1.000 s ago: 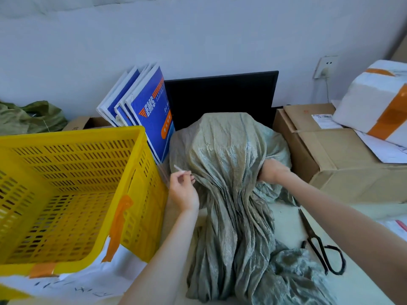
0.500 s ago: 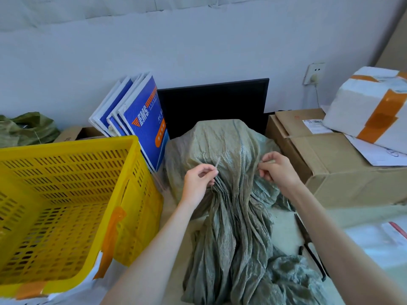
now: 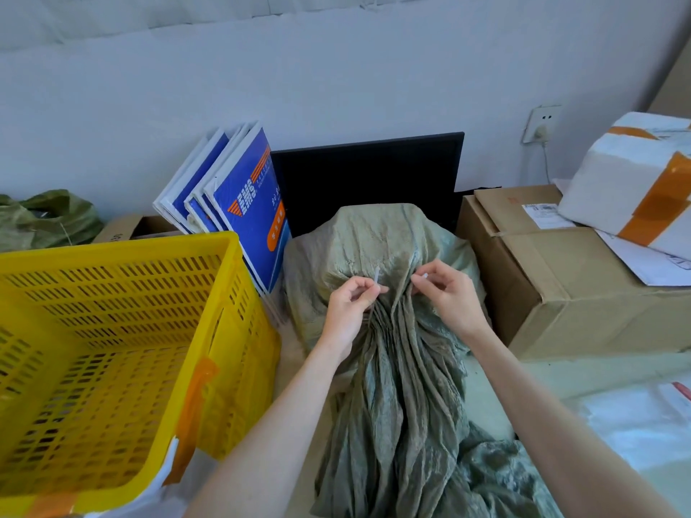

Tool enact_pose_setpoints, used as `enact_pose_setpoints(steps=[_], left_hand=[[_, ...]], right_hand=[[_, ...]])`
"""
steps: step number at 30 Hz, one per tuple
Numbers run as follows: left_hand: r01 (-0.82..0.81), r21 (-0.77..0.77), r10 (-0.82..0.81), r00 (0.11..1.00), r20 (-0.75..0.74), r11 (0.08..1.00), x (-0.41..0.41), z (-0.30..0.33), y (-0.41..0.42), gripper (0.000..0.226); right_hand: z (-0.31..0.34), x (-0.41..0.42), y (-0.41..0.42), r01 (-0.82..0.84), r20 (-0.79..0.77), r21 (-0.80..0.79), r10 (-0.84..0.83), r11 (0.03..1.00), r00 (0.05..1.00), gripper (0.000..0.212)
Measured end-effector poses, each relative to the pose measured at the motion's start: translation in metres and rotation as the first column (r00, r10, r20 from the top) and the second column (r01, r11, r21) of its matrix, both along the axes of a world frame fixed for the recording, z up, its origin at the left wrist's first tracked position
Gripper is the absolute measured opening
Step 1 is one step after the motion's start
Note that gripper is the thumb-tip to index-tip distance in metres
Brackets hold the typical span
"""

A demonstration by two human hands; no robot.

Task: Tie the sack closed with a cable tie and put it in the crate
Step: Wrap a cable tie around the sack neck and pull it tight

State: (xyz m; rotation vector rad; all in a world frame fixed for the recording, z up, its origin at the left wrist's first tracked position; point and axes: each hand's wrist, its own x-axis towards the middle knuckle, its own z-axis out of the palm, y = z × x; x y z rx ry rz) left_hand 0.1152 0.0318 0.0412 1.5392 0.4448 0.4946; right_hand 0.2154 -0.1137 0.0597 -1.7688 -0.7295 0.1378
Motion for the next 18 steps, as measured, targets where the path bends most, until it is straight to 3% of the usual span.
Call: enact_pose_setpoints(steps=[5, 9, 13, 18], left_hand=[[0.016, -0.052, -0.016, 1.0, 0.009, 0.999, -0.001, -0.002, 0.003, 0.013], [-0.016, -0.141, 0.024, 0.998, 0.052, 0.99, 0.001, -0.006, 0.007, 0.012], [-0.042, -0.273, 0.071, 0.993, 0.097, 0.961, 0.001, -0.011, 0.011, 0.013], [-0.04, -0.406, 0.11, 0.982, 0.152, 0.913, 0.002, -0.011, 0.012, 0.016]], right_hand=[[-0.004, -0.001, 0.006, 0.043, 0.043, 0.113, -0.048, 0.993, 0.998, 0.01], [0.003, -0.001, 0.016, -0.122, 0.333, 0.001, 0.115, 0.992, 0.936, 0.013], [0.003, 0.008, 0.019, -0.147, 0.324, -0.179, 0.199, 0.973, 0.925, 0.016], [-0.006, 0.005, 0.033, -0.048, 0.458, -0.166, 0.12, 0.985, 0.881, 0.023]])
